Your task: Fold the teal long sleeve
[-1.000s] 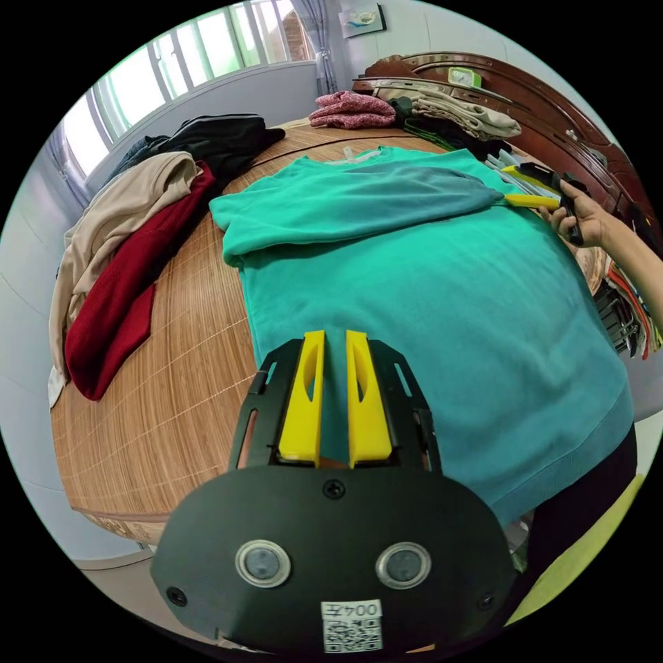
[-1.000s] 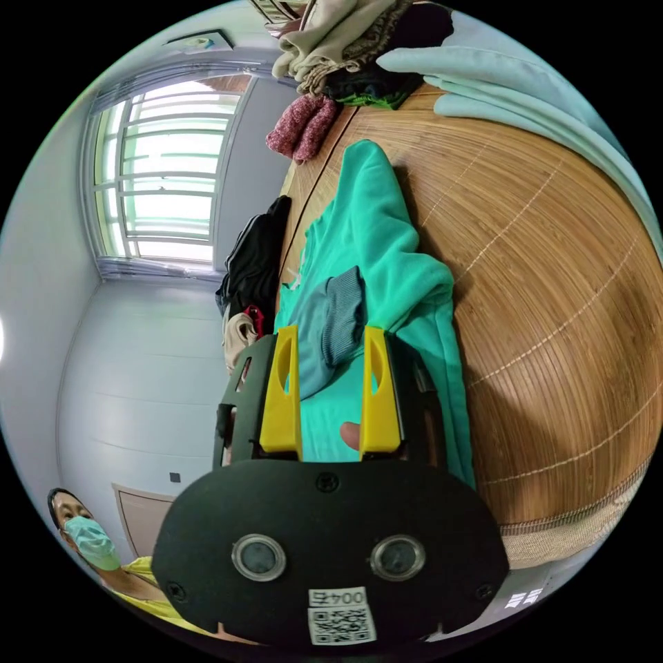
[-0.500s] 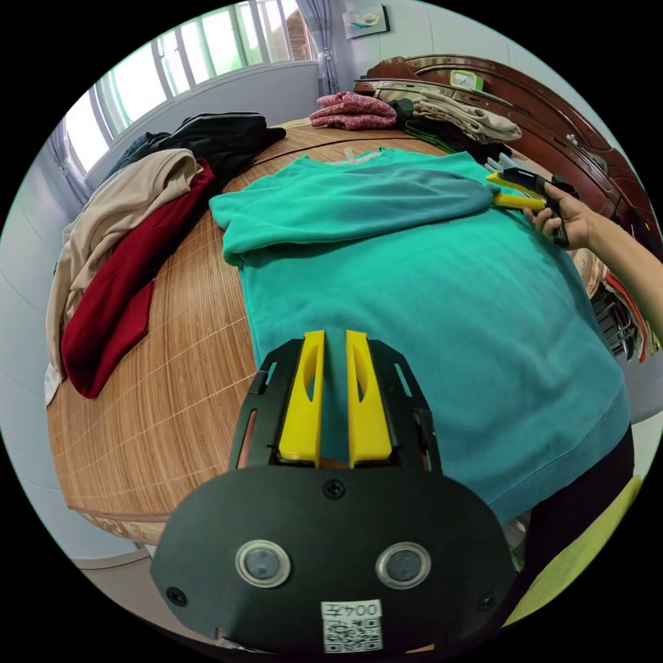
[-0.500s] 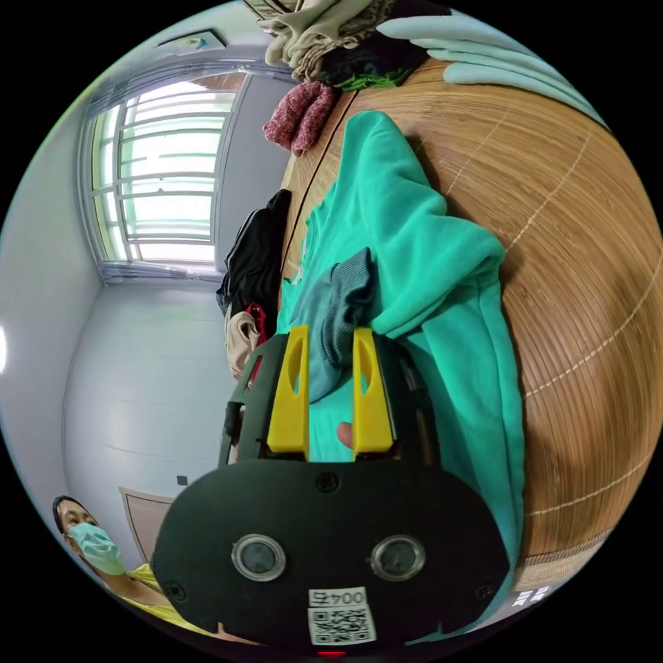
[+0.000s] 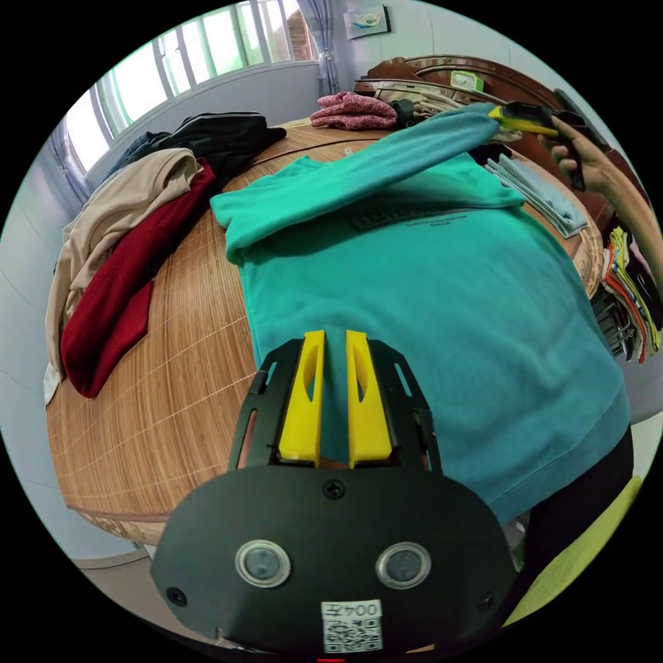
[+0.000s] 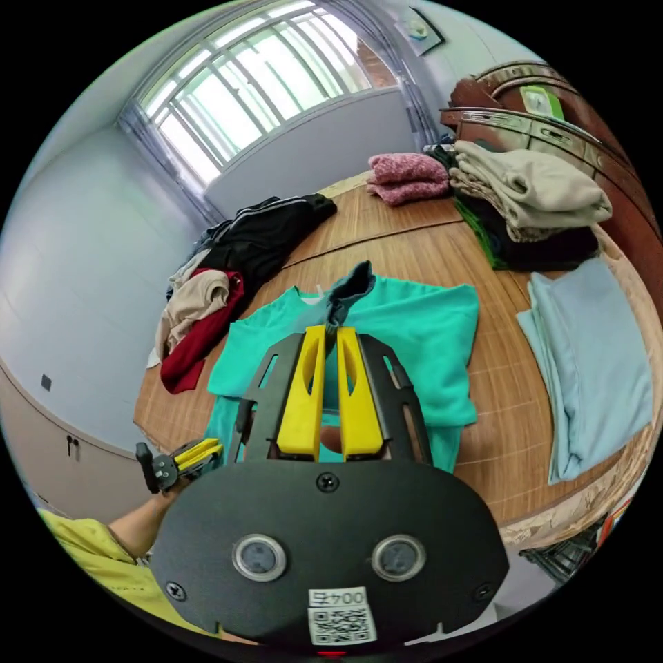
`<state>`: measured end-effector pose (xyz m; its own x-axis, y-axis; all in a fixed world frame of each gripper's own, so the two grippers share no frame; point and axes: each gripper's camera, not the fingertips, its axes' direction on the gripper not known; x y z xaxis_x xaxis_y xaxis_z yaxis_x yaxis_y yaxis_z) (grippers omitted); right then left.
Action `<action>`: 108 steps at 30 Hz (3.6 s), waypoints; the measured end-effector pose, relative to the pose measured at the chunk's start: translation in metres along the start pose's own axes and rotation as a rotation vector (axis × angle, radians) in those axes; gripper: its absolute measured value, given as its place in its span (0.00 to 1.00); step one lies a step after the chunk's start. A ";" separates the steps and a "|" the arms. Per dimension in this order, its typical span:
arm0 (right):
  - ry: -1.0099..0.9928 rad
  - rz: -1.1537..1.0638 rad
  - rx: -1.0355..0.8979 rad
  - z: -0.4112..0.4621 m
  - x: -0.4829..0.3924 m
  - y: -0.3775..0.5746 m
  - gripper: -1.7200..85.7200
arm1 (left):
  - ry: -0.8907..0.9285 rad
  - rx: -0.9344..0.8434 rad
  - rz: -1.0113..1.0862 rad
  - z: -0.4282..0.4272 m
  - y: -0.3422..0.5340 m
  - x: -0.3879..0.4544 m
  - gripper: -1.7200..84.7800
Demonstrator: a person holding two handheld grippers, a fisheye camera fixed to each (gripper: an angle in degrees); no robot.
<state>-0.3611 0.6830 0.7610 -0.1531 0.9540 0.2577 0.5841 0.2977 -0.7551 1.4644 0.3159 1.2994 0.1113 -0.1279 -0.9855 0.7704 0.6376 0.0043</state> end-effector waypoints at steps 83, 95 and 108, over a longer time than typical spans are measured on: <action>-0.051 -0.337 -0.552 0.660 -0.335 -0.140 0.08 | 0.237 -0.012 -0.225 0.198 -0.013 -0.120 0.05; -0.296 -0.249 -0.377 0.464 -0.245 -0.077 0.03 | 0.249 0.004 -0.154 0.179 -0.004 -0.112 0.11; 0.125 -0.156 -0.568 0.300 -0.170 0.117 0.01 | 0.193 -0.001 -0.246 0.163 -0.001 -0.107 0.08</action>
<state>-0.5054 0.5663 0.4481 -0.1965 0.8791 0.4343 0.9022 0.3355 -0.2711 1.5542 0.2051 1.4325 -0.2000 -0.1316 -0.9709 0.7590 0.6059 -0.2385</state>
